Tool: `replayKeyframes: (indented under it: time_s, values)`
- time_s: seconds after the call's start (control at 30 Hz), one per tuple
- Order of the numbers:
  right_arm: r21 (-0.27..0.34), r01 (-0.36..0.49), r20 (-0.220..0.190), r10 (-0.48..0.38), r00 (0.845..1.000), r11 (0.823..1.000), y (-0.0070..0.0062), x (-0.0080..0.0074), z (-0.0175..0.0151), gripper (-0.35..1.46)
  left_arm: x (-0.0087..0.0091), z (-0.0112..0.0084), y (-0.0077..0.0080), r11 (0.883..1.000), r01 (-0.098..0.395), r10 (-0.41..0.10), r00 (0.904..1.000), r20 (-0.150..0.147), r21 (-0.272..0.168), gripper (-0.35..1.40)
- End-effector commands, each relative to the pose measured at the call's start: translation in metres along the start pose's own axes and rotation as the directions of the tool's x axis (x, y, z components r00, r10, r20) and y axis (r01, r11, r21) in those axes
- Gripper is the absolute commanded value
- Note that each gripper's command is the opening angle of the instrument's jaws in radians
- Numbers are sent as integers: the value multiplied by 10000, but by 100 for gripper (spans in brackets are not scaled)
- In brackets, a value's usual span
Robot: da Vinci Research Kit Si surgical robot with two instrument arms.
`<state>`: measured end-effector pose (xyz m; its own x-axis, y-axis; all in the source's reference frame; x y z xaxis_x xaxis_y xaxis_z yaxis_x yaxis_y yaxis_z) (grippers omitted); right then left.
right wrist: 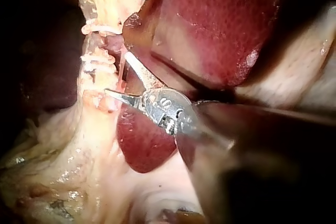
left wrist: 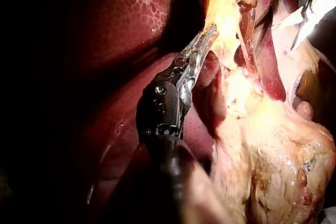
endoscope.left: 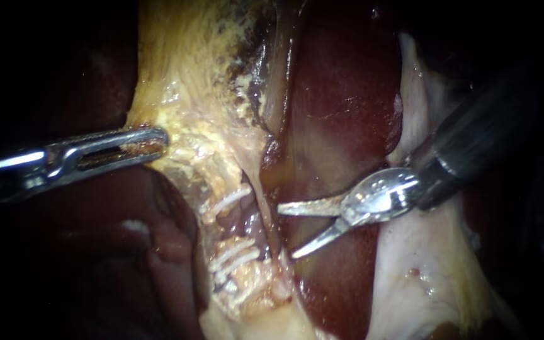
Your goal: Go back from the cut left tube
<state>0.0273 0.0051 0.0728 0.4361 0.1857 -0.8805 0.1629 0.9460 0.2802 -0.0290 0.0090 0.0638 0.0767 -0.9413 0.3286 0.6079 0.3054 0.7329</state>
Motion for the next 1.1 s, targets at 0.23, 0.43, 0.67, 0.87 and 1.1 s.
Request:
replayKeyframes:
  time_s: [0.23,0.43,0.67,0.87,1.1]
  values:
    - [-427,148,-41,-150,9999,9990,7,11,-22,143,4,14,15,10000,-56,56,10000,40,0,-35]
    - [-413,106,-42,-108,9999,9991,6,10,-21,143,10,30,26,9999,-56,55,10000,-36,-111,-35]
    - [-415,105,-41,-107,9999,9991,6,10,-21,143,17,69,23,10000,-35,34,9996,-291,-62,-35]
    - [-415,106,-41,-108,9999,9991,6,11,-21,143,15,92,17,10000,-16,16,9993,-383,-3,-35]
    - [-416,103,-41,-104,9999,9991,6,11,-20,143,13,103,13,10000,-8,12,9991,-429,82,-35]
